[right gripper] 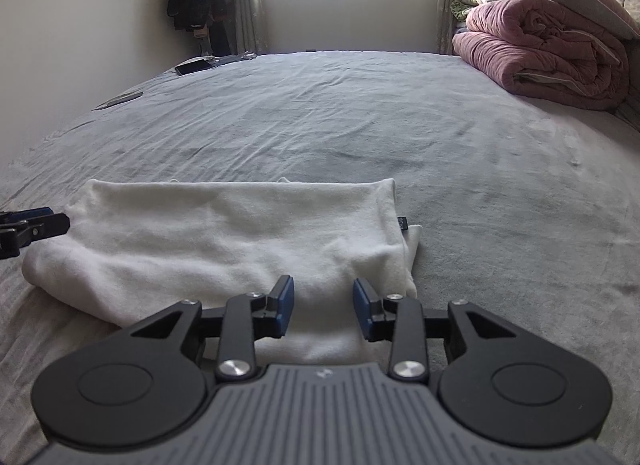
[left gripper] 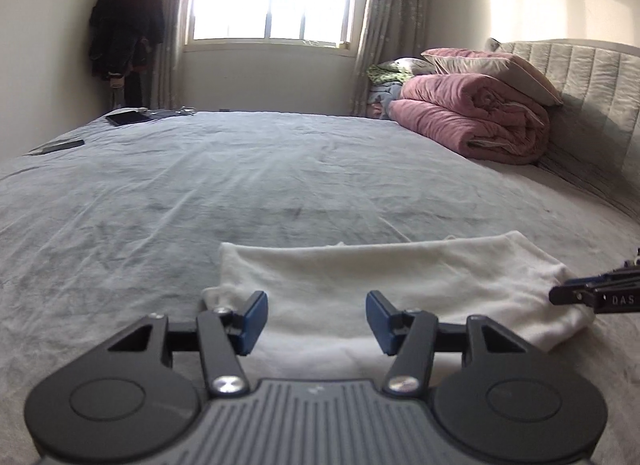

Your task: Fold clothes

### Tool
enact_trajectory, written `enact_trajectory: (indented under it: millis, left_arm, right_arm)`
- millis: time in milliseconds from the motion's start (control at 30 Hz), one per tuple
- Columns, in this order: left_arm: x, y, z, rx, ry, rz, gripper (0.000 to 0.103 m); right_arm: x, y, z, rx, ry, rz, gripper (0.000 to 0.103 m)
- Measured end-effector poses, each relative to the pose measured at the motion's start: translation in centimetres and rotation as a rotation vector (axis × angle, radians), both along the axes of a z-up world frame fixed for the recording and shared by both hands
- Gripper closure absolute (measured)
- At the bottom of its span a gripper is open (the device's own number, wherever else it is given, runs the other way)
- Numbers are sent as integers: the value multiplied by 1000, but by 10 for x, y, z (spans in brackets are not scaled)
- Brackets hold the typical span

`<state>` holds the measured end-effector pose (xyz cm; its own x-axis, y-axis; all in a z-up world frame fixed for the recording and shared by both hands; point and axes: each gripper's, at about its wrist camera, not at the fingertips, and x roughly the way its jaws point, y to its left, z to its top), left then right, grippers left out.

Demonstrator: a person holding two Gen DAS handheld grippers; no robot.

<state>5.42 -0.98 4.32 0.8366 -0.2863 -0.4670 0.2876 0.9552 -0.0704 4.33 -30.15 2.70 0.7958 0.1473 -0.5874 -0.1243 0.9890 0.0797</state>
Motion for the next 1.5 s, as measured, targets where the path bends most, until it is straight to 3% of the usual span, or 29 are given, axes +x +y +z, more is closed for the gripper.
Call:
enact_trajectory:
  millis: [200, 333, 633, 767, 833, 933, 1267, 1500]
  left_arm:
    - [1, -12, -10, 36, 32, -24, 47]
    - [2, -13, -13, 43, 49, -20, 47]
    - [5, -11, -12, 17, 72, -11, 47]
    - [6, -10, -11, 5, 82, -7, 47]
    - [7, -9, -11, -2, 88, -5, 48]
    - [12, 3, -7, -62, 128, 4, 49]
    - [25, 40, 1, -249, 249, 41, 49]
    - [34, 57, 0, -338, 303, 47, 49]
  right_arm:
    - [-4, 24, -5, -13, -10, 53, 66]
    - [-5, 37, -13, -61, -16, 74, 56]
    - [-11, 47, -7, -92, -76, 62, 57]
    - [-11, 63, 5, -26, -119, 62, 73]
    - [-1, 77, 0, 3, -90, 66, 80]
    - [19, 99, -7, 21, -39, 67, 86]
    - [97, 125, -4, 23, 83, -33, 89]
    - [114, 134, -15, 13, 86, -143, 89]
